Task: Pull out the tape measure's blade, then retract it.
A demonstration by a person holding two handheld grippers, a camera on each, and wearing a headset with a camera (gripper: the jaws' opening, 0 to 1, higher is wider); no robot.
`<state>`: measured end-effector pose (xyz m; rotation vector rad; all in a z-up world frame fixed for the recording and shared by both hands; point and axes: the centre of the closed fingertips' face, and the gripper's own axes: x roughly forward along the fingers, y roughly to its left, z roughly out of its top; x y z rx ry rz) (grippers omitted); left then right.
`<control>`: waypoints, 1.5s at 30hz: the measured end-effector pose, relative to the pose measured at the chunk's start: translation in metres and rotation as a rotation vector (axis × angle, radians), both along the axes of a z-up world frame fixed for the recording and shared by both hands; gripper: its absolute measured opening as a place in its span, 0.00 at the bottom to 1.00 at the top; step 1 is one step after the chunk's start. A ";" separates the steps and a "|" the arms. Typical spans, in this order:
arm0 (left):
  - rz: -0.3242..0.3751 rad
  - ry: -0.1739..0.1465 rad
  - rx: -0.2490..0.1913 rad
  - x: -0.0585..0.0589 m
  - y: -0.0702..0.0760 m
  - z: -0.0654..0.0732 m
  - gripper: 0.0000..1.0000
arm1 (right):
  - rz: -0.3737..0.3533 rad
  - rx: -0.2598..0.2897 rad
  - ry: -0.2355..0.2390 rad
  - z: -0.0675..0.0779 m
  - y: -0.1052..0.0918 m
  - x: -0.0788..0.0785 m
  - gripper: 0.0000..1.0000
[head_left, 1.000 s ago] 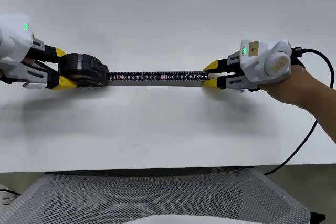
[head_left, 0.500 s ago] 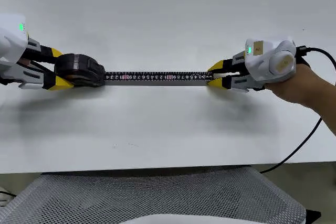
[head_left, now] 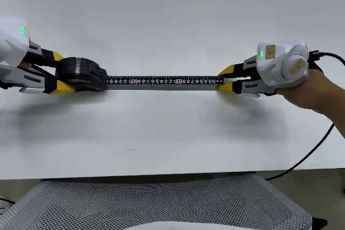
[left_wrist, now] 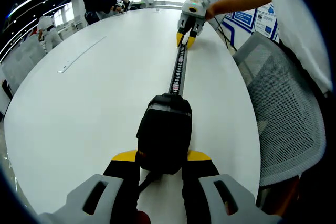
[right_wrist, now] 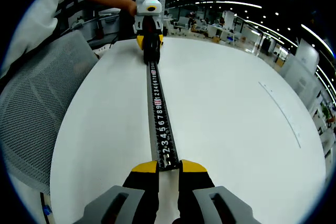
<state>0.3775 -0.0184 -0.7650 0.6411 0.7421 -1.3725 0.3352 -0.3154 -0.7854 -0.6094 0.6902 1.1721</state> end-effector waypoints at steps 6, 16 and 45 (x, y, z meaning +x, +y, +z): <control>0.019 0.001 -0.002 0.000 -0.002 0.000 0.26 | 0.000 -0.006 0.005 0.000 0.000 0.000 0.09; 0.044 -0.009 -0.008 0.002 -0.002 0.000 0.26 | 0.003 -0.021 0.018 -0.001 0.002 0.001 0.10; 0.085 -0.003 -0.009 0.001 -0.003 0.003 0.32 | -0.059 0.012 0.052 0.004 0.006 0.002 0.16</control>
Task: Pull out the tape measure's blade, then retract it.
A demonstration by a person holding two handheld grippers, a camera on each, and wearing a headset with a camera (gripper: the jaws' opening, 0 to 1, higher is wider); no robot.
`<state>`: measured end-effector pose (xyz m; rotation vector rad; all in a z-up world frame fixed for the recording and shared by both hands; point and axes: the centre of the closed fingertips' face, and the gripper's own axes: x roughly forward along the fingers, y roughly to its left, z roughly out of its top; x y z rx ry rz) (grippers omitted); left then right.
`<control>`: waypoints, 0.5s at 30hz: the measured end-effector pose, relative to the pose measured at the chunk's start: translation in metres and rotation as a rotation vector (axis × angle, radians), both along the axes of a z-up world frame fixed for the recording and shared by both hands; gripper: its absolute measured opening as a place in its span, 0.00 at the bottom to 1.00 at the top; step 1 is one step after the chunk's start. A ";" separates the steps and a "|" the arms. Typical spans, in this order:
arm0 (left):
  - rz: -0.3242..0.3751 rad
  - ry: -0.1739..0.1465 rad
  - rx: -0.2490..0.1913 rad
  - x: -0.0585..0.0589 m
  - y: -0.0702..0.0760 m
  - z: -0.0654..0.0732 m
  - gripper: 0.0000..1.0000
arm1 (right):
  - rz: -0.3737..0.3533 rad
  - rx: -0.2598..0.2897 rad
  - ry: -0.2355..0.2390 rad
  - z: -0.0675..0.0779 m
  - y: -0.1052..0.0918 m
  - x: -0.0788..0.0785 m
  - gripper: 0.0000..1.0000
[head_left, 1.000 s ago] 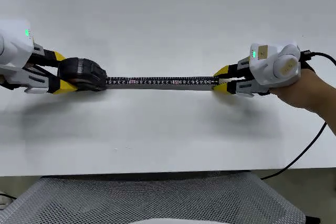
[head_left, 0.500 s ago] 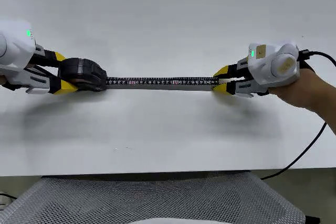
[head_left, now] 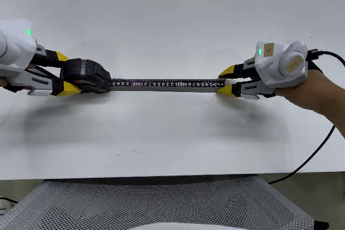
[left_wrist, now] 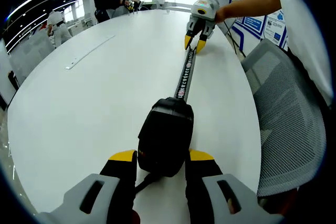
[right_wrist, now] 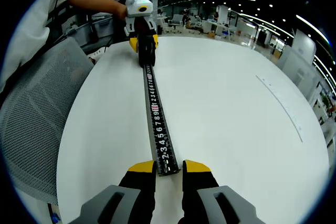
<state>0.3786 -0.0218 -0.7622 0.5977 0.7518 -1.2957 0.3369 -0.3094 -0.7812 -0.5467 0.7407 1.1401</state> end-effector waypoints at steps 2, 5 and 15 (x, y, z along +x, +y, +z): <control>0.001 -0.004 -0.004 -0.001 0.000 0.002 0.34 | -0.016 0.012 0.007 0.002 0.000 0.000 0.17; 0.028 0.002 -0.015 0.000 0.001 0.005 0.39 | -0.044 0.025 0.028 0.002 -0.001 0.000 0.21; 0.087 0.013 -0.038 0.001 0.006 0.009 0.40 | -0.065 0.035 0.018 0.009 0.001 -0.001 0.22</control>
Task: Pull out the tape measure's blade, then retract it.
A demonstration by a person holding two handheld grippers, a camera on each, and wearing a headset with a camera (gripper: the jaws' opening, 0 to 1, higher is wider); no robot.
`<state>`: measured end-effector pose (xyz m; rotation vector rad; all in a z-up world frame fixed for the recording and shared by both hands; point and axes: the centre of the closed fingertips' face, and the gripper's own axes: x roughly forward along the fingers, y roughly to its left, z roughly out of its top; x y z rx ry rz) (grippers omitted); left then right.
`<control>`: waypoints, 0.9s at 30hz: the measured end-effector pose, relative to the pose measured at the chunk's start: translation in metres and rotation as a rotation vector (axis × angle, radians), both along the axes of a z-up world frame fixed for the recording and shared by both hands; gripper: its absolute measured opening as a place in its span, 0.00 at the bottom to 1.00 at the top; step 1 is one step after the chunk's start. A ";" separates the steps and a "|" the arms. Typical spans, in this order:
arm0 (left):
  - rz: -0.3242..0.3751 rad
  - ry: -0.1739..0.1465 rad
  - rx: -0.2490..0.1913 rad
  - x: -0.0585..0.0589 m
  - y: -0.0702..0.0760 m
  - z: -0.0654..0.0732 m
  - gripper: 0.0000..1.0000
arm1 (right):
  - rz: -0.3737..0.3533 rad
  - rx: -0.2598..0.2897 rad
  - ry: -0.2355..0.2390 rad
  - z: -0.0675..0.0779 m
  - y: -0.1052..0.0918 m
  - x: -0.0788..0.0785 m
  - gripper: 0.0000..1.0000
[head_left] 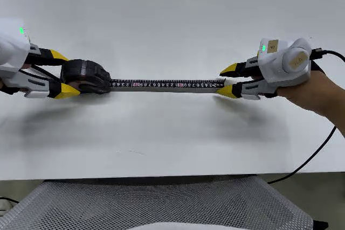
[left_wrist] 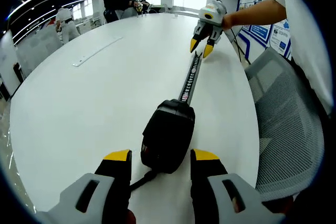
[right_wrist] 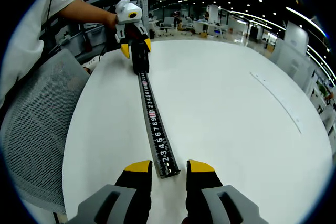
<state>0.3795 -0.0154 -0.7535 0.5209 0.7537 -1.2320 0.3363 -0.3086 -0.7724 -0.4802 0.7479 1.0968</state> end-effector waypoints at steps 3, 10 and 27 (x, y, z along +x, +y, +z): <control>0.048 0.006 -0.014 -0.001 0.004 0.003 0.43 | -0.036 0.021 0.004 0.004 0.002 -0.002 0.25; 0.182 0.014 -0.078 0.001 0.011 0.012 0.50 | -0.140 0.053 0.027 0.003 0.002 -0.010 0.32; 0.343 0.029 -0.142 -0.016 0.023 0.022 0.67 | -0.263 0.061 0.019 0.009 0.003 -0.026 0.57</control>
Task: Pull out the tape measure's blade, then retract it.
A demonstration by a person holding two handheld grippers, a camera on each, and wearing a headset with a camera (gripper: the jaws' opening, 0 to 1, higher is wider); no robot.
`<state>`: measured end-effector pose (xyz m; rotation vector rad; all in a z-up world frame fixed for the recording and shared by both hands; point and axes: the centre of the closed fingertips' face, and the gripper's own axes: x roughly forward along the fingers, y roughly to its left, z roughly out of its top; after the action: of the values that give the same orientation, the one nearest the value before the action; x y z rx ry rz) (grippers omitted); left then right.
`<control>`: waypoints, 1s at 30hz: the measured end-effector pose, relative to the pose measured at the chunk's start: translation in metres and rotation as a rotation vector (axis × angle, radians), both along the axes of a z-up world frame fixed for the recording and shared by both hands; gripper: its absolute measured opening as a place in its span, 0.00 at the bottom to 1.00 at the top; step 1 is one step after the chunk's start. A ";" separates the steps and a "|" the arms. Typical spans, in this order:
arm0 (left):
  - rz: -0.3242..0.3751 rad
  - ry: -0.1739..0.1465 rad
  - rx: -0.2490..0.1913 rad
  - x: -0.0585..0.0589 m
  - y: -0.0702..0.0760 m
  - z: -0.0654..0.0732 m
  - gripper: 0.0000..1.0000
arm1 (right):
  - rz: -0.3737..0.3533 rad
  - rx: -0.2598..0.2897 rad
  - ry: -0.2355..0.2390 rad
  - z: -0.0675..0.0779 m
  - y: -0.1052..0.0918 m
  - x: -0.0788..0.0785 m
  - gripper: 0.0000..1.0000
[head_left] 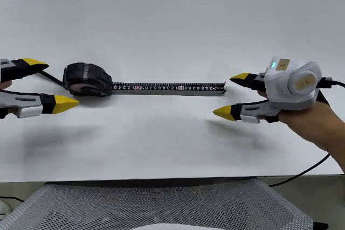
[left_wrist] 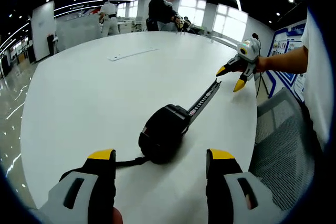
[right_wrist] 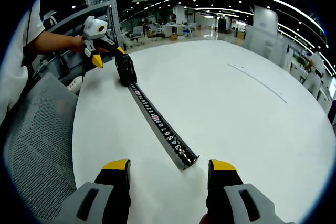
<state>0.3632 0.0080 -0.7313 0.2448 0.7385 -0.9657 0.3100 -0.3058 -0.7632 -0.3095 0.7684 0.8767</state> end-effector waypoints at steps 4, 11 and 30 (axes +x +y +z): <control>0.014 0.004 0.001 -0.007 0.003 -0.002 0.69 | -0.021 0.005 -0.001 0.003 0.001 -0.003 0.62; 0.060 -0.014 0.001 -0.019 0.005 -0.001 0.75 | -0.059 0.020 -0.011 0.007 0.002 -0.010 0.71; 0.127 -0.027 -0.019 -0.047 0.009 -0.001 0.82 | -0.103 0.036 -0.036 0.019 0.000 -0.033 0.76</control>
<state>0.3164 0.0174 -0.7327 0.1916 0.7117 -0.8472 0.2772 -0.3055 -0.7445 -0.2507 0.7282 0.7855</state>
